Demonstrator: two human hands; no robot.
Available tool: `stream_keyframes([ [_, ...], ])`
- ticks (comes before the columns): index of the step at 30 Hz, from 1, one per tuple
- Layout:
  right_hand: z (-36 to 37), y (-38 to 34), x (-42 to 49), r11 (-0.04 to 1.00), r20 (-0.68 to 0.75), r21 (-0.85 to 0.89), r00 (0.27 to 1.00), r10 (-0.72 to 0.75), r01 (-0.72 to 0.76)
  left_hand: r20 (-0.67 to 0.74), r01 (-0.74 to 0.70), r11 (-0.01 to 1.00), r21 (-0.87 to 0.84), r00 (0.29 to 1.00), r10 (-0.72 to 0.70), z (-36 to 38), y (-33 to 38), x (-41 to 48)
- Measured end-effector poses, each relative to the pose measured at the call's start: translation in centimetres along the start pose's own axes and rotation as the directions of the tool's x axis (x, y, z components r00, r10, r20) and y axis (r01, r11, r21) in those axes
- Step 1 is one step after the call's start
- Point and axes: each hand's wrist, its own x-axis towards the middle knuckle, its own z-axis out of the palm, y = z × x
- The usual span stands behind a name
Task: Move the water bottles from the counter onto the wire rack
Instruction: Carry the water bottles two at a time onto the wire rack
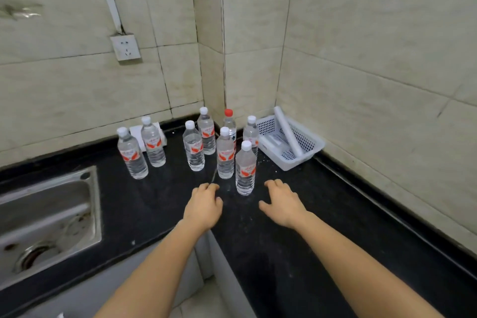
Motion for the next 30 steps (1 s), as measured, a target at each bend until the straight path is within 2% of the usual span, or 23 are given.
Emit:
stream_keyframes([
  [4,0.4,-1.8,4.9,0.997,-0.034,0.076,0.999,0.02,-0.017,0.053,-0.034,0.999,-0.023,0.998,0.035,-0.2,-2.6,5.6],
  [10,-1.0,-4.4,11.6,0.981,-0.195,0.171,0.973,0.126,-0.093,0.04,-0.164,0.983,-0.086,0.985,0.168,-2.5,-5.1,15.3],
  [17,-1.3,-5.1,15.8,0.975,-0.175,0.123,0.963,0.205,-0.185,-0.05,-0.356,0.909,-0.219,0.934,0.354,-4.4,-4.7,23.5],
  [20,-0.9,-5.0,16.9,0.981,-0.167,0.059,0.967,0.192,-0.185,0.005,-0.504,0.843,-0.185,0.858,0.514,-4.9,-4.5,26.1],
  [23,-0.8,-5.0,17.1,0.984,-0.177,0.019,0.968,0.176,-0.176,0.187,-0.67,0.733,-0.122,0.71,0.679,-5.4,-4.1,27.8],
  [25,-0.7,-5.1,17.2,0.986,-0.193,0.01,0.967,0.165,-0.167,0.293,-0.712,0.697,-0.082,0.651,0.7,-5.7,-3.9,28.7],
  [30,-0.4,-5.4,16.8,0.986,-0.225,-0.042,0.963,0.15,-0.164,0.385,-0.78,0.624,0.048,0.591,0.709,-6.3,-2.8,30.0],
])
